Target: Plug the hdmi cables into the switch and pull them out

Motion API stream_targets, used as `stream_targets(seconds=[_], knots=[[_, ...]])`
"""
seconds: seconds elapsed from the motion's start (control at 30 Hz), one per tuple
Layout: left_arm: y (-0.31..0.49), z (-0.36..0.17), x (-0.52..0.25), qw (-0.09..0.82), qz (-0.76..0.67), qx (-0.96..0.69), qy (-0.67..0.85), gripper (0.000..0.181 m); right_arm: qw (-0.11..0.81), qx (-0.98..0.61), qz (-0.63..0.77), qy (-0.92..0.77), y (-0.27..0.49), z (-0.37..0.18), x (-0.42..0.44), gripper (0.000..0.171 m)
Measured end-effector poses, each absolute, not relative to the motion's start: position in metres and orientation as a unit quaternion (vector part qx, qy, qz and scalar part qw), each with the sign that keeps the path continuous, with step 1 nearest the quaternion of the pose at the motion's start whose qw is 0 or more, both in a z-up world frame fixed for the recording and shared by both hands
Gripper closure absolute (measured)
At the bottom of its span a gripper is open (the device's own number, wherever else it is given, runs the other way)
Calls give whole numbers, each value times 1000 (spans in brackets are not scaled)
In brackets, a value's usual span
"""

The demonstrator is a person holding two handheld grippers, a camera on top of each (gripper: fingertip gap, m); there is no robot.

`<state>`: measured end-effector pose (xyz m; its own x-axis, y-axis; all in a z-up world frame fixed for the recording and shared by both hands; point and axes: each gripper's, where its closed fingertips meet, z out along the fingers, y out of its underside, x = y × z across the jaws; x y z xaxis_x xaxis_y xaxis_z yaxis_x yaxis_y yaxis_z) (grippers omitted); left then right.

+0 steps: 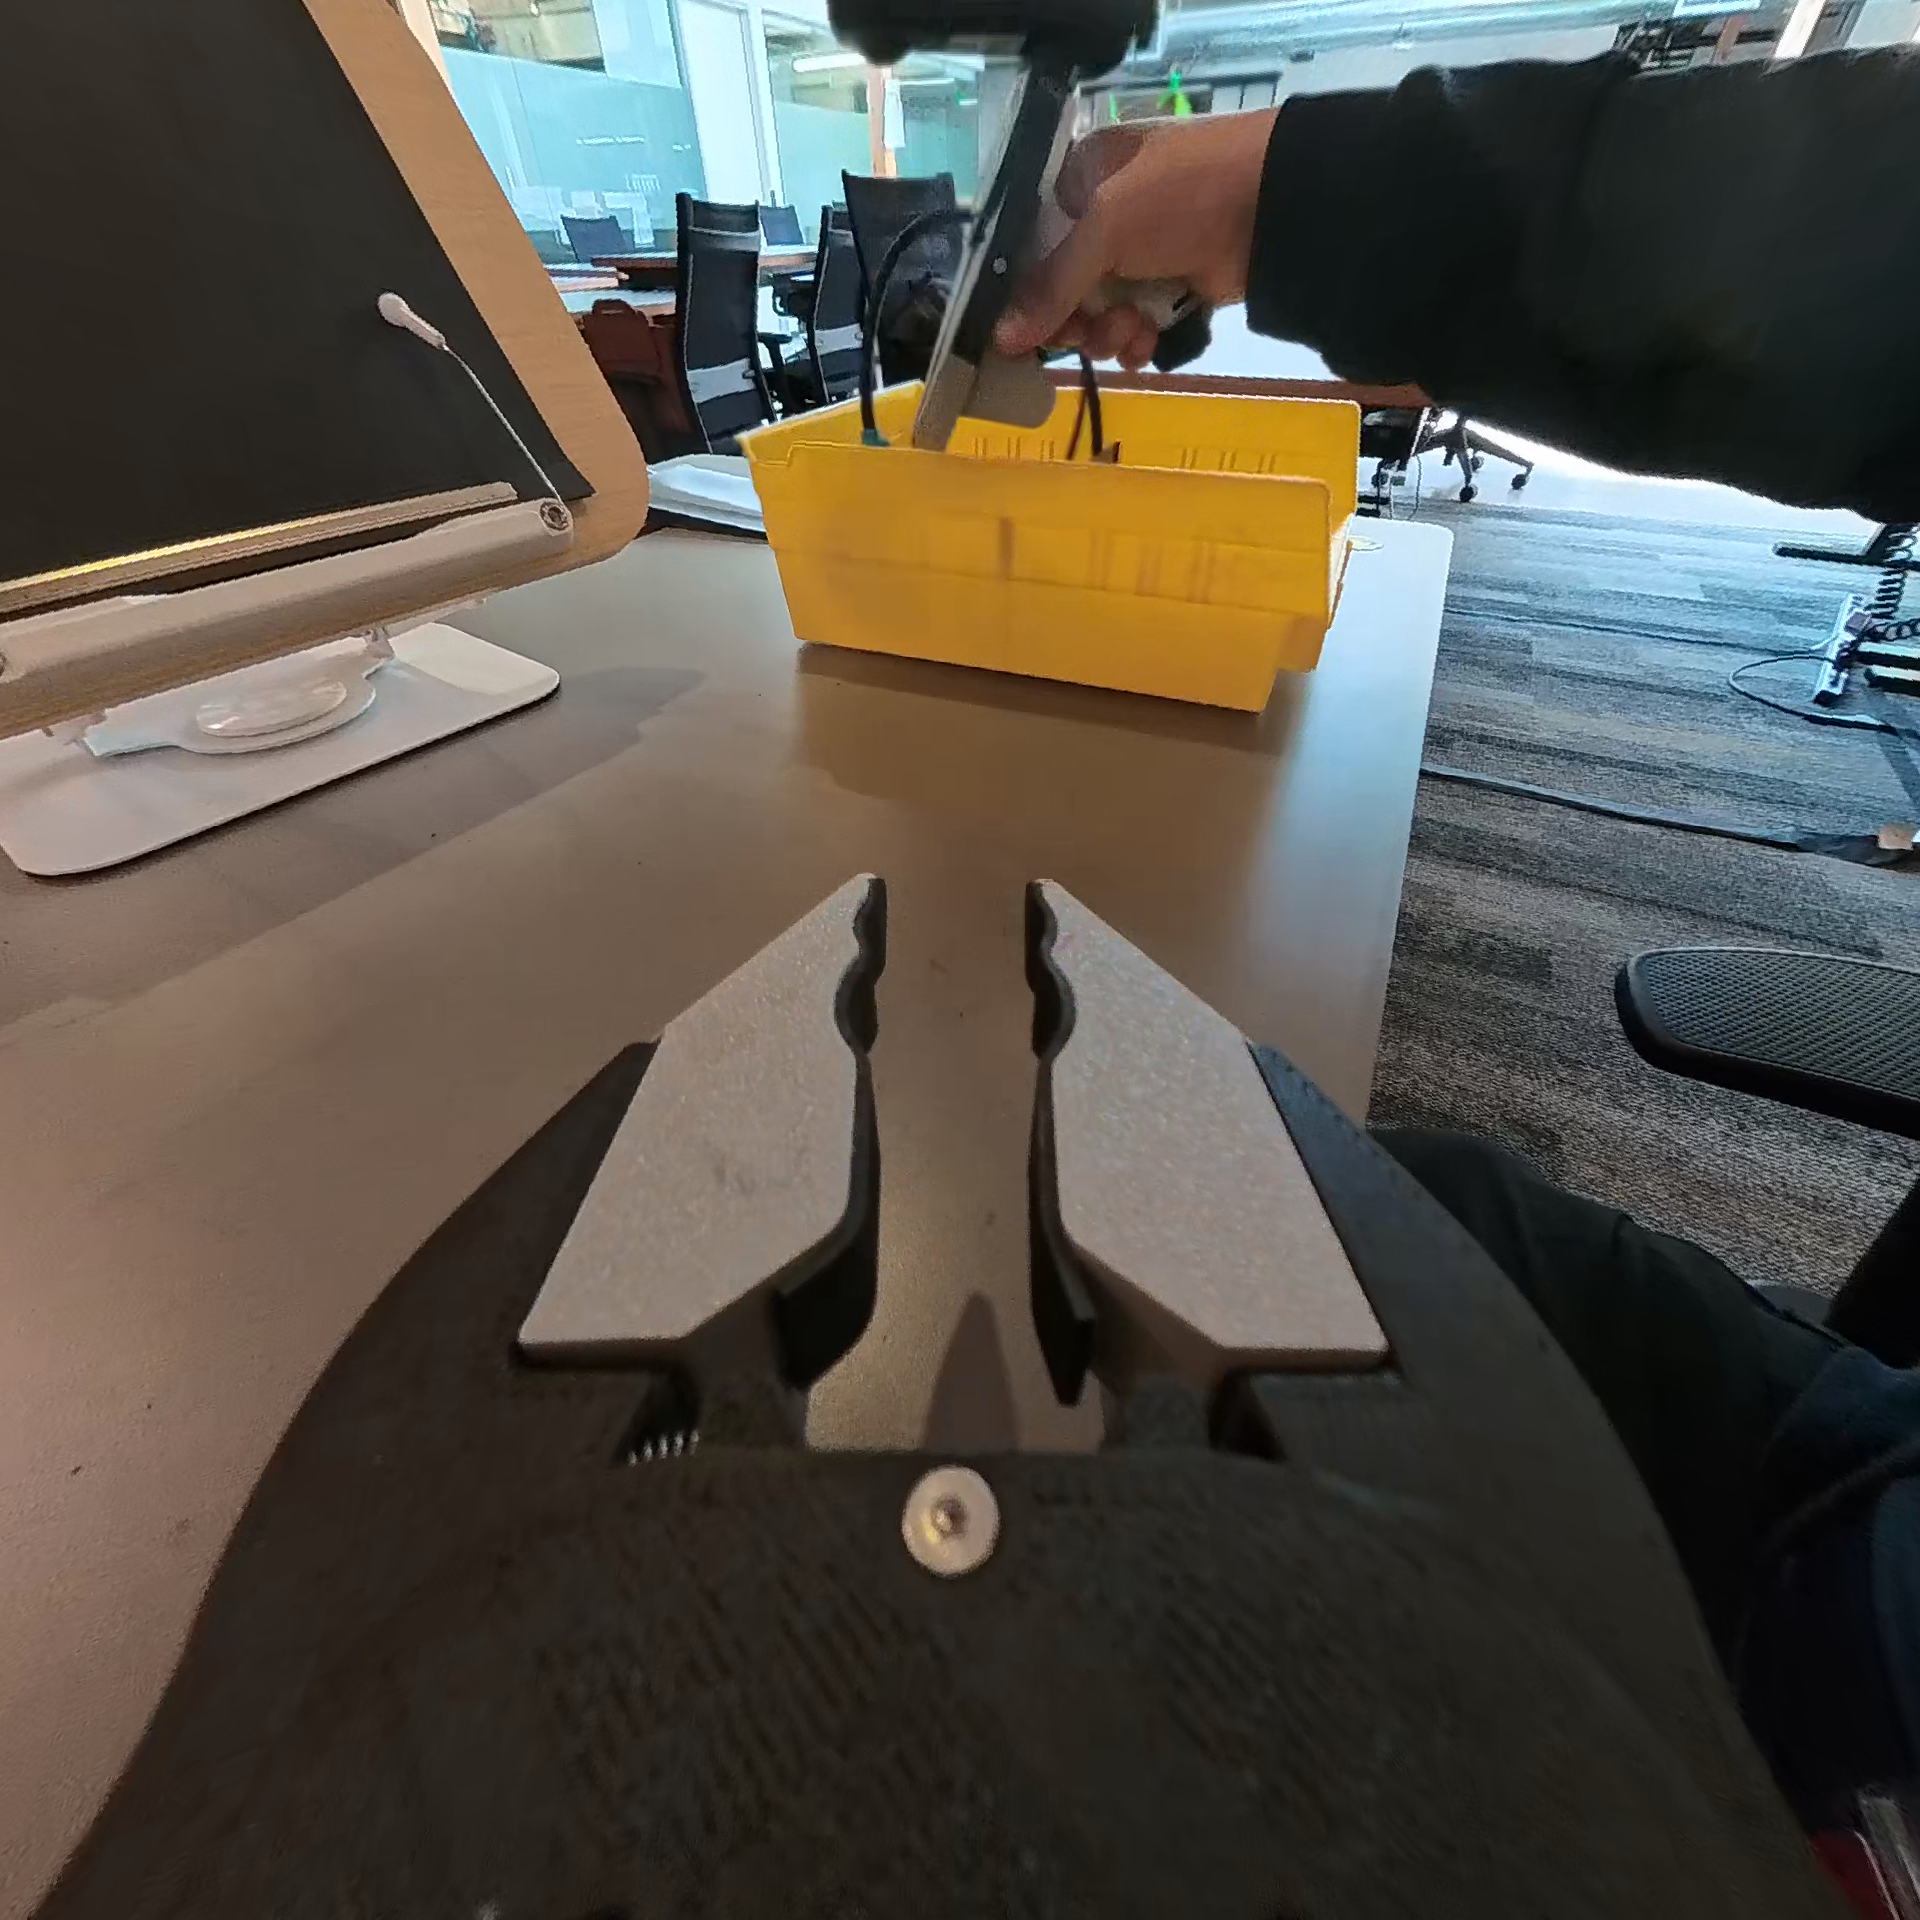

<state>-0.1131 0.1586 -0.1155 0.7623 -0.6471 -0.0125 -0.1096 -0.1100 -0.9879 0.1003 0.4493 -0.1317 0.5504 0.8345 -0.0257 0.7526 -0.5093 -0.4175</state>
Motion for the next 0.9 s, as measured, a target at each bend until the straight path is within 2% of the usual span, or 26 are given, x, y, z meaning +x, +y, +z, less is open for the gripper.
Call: stream_targets(seconds=[0.07,0.27,0.4,0.57,0.67,0.73,0.9], knots=[[159,-116,-113,610,-222,-712,266,157,178,-868,105,-452,451,-134,105,146],[158,-116,-112,610,-222,-712,268,157,204,-865,102,-448,450,-120,113,144],[158,-116,-112,610,-222,-712,267,157,260,-859,115,-425,447,-93,113,143],[159,-117,-112,608,-219,-715,268,157,411,-769,290,-394,395,-14,52,139],[160,-118,-112,607,-216,-716,267,157,436,-688,399,-420,332,8,0,137],[160,-118,-112,609,-213,-716,266,157,415,-665,436,-442,299,-7,-35,128],[159,-115,-114,619,-205,-711,263,157,370,-662,435,-486,267,-100,-114,127]])
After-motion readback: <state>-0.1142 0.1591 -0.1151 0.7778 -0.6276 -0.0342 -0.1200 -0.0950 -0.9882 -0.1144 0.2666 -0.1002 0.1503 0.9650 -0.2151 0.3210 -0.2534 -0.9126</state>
